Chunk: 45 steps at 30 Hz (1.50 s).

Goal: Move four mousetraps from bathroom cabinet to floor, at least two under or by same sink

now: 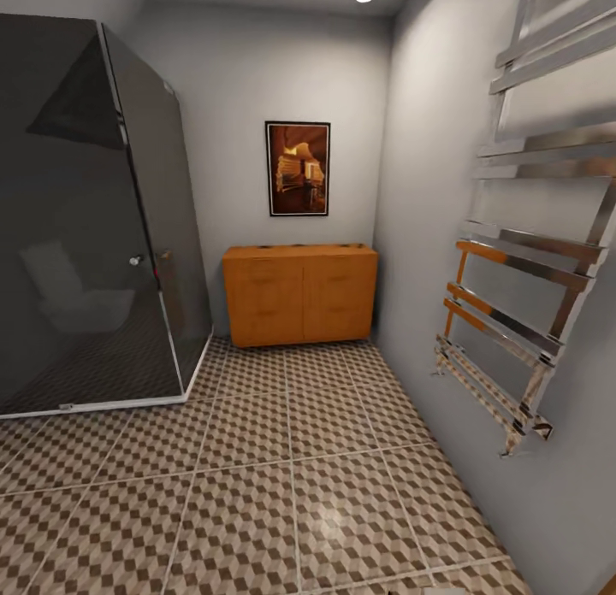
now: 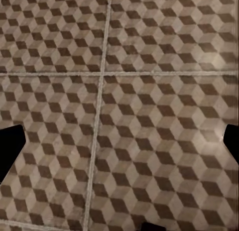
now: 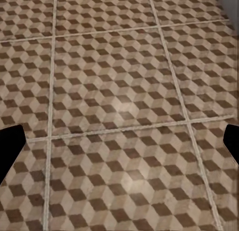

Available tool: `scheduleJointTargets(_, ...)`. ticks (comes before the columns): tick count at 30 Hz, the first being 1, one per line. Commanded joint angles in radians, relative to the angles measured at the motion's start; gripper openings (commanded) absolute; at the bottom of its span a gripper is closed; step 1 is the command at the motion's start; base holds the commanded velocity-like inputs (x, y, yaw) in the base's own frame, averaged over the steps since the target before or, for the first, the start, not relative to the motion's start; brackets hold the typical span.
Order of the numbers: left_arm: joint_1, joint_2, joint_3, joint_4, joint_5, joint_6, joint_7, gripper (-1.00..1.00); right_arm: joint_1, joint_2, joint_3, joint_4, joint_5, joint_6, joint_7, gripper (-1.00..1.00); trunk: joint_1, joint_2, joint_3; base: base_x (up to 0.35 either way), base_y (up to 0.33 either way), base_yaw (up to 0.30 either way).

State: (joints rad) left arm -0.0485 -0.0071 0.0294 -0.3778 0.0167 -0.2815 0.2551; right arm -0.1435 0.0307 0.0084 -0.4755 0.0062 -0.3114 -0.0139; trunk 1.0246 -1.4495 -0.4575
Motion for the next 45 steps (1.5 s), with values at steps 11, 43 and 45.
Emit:
scheduleJointTargets(11, -0.001, -0.001, 0.003, 0.000, 0.002, -0.004, 0.000, 1.00, -0.001, 0.000, 0.001, 0.001, 0.000, -0.003, -0.001, 1.00, 0.000, -0.001, -0.001, 0.227, -0.202, 0.002)
scheduleJointTargets(43, -0.001, -0.001, 0.003, 0.000, 0.002, -0.004, 0.001, 1.00, 0.000, 0.000, 0.001, 0.001, 0.000, -0.003, -0.001, 1.00, 0.000, -0.001, -0.001, 0.227, -0.043, 0.060)
scheduleJointTargets(45, -0.001, -0.001, 0.003, 0.000, 0.002, -0.004, 0.001, 1.00, 0.000, 0.000, 0.001, 0.001, 0.000, -0.003, -0.001, 1.00, 0.000, -0.001, -0.001, 0.223, 0.000, 0.008)
